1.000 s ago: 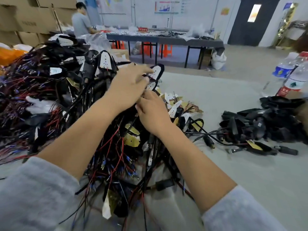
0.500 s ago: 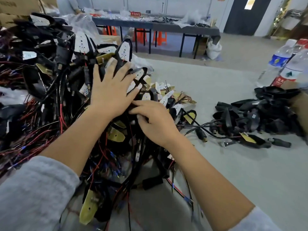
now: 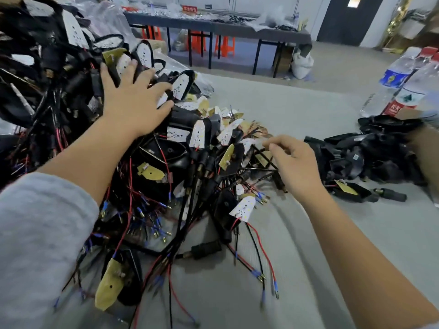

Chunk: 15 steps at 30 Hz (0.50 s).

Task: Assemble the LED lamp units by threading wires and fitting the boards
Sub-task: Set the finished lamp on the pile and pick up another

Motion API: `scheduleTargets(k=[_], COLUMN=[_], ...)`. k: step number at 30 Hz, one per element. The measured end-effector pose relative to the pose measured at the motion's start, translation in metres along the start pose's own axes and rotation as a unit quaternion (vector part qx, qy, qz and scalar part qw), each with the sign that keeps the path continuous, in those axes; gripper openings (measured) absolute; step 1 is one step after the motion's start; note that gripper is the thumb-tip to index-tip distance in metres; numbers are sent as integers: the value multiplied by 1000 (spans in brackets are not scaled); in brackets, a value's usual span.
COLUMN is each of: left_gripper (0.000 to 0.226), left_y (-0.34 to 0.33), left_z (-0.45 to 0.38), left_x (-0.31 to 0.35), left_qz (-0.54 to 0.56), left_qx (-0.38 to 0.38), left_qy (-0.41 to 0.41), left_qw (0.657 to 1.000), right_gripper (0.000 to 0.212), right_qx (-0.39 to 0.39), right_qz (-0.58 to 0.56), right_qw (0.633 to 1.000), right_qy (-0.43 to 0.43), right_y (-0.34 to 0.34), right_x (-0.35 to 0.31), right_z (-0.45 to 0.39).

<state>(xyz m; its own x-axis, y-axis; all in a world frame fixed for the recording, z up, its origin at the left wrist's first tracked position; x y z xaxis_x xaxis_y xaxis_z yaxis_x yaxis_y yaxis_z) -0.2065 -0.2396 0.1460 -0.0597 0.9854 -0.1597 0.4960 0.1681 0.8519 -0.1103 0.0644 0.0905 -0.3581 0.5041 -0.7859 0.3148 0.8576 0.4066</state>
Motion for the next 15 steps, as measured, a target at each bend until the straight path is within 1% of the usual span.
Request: scheduleTargets(k=[4, 6, 9, 11, 12, 13, 15], left_gripper=[61, 62, 61, 55, 50, 45, 32], left_y=[2, 9, 30, 46, 52, 58, 69], left_z=[6, 12, 30, 48, 58, 69, 94], left_x=[5, 12, 32, 53, 66, 81, 118], left_qz=[-83, -82, -19, 60, 98, 134, 195], left_qx=[-32, -30, 10, 45, 50, 46, 28], left_qy=[-7, -4, 6, 6, -1, -18, -92], left_qw=[996, 996, 1000, 997, 994, 990, 976], right_gripper=[21, 18, 17, 21, 25, 32, 44], right_qx=[-33, -53, -90, -109, -116, -130, -182], right_qz=[33, 61, 104, 130, 138, 148, 165], right_qw=[998, 996, 990, 986, 983, 979, 964], right_qy=[-30, -35, -33, -1, 19, 43, 100], right_y=[10, 10, 1, -7, -10, -14, -26], right_x=[17, 24, 31, 28, 25, 21, 13], right_z=[28, 39, 55, 61, 64, 67, 73])
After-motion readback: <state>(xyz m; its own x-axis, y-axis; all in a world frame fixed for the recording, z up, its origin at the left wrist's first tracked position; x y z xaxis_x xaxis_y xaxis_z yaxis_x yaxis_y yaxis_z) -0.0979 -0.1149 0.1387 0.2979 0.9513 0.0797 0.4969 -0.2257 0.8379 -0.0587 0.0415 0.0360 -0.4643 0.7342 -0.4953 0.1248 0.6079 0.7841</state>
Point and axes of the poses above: each hand's wrist, its own z-axis away from the middle knuckle, its own y-axis out of the back of the hand, x = y × z, the point moved 8 cm from there along -z, towards the middle knuckle, and after that the axes turned 7 degrees about y, right-handed, at the moved point
